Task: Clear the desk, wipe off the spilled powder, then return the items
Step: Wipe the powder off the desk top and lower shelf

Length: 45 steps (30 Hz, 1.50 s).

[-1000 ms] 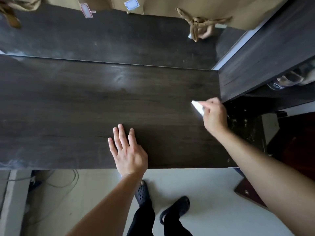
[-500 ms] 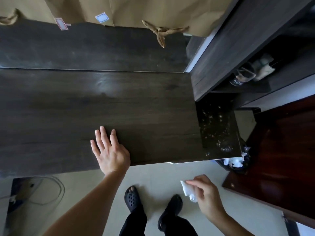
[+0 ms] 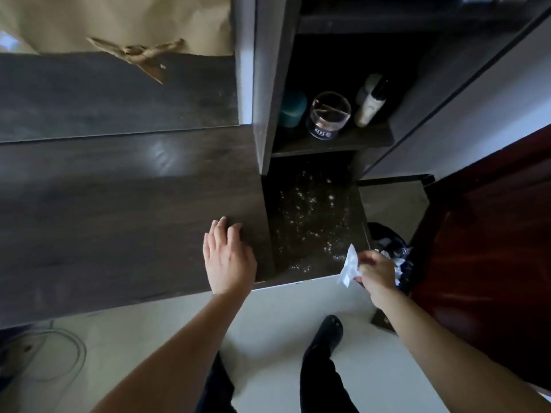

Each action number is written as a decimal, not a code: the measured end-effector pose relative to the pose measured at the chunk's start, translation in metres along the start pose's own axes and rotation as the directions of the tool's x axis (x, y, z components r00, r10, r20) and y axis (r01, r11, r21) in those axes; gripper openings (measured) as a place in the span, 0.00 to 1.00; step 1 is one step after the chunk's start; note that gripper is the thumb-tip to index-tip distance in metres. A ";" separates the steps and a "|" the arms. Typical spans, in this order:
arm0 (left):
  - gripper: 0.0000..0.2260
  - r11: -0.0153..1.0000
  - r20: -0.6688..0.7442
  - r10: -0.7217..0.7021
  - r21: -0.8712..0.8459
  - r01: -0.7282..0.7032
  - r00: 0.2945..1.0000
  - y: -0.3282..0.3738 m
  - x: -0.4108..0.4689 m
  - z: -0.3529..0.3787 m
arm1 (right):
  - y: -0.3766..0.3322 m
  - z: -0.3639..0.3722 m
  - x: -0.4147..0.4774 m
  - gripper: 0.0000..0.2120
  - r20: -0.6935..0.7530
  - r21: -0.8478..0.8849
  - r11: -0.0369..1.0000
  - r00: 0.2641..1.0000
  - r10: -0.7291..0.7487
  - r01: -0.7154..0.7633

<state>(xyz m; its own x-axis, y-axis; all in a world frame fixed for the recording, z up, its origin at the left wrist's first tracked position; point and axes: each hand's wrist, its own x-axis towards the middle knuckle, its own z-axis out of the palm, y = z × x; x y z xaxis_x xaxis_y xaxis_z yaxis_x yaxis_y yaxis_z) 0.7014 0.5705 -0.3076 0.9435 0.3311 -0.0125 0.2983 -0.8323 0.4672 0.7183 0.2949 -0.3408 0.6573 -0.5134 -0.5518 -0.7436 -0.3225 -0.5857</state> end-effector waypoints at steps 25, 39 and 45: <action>0.18 0.981 -0.290 -0.088 0.140 0.134 0.953 0.031 0.000 0.055 | 0.005 0.010 0.188 0.17 0.352 -0.409 0.248 0.402 -0.845 0.878; 0.18 0.982 -0.277 -0.085 0.140 0.128 0.957 0.033 0.000 0.055 | -0.034 0.036 0.200 0.18 0.291 -0.404 0.463 0.591 -0.753 0.789; 0.18 0.982 -0.266 -0.085 0.142 0.127 0.960 0.032 0.001 0.054 | 0.089 -0.006 0.095 0.19 0.603 -0.189 0.378 0.411 -0.684 0.906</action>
<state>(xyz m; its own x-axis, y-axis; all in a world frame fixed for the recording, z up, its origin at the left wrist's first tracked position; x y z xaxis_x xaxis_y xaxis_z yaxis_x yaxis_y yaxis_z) 0.7193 0.5200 -0.3405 0.8422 0.5072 0.1829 0.4328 -0.8383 0.3316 0.7134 0.2129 -0.4418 0.8526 0.4891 -0.1838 0.2915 -0.7373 -0.6095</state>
